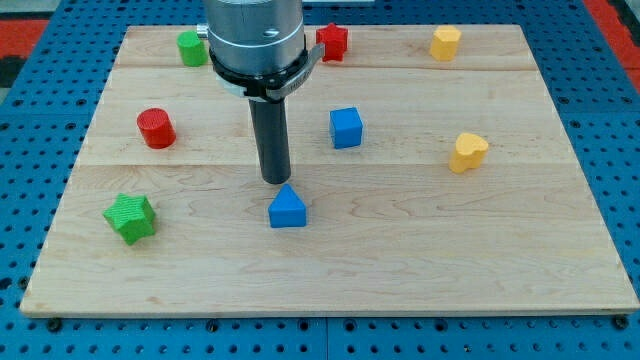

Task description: Slide the green star closer to the blue triangle

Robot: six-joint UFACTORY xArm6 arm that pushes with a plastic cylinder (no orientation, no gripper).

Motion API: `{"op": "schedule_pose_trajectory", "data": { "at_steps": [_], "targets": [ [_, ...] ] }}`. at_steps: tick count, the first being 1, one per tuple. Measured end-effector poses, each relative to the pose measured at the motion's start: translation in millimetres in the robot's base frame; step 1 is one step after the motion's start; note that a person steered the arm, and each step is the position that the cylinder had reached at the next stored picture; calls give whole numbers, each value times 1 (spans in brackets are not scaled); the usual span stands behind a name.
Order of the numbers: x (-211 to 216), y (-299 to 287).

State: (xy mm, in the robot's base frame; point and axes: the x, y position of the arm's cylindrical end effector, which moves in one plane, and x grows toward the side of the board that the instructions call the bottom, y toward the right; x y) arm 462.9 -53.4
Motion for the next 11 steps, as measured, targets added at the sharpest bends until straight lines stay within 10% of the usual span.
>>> {"op": "schedule_pose_trajectory", "data": {
  "at_steps": [5, 9, 11],
  "targets": [
    [41, 6],
    [21, -182],
    [64, -107]
  ]
}}
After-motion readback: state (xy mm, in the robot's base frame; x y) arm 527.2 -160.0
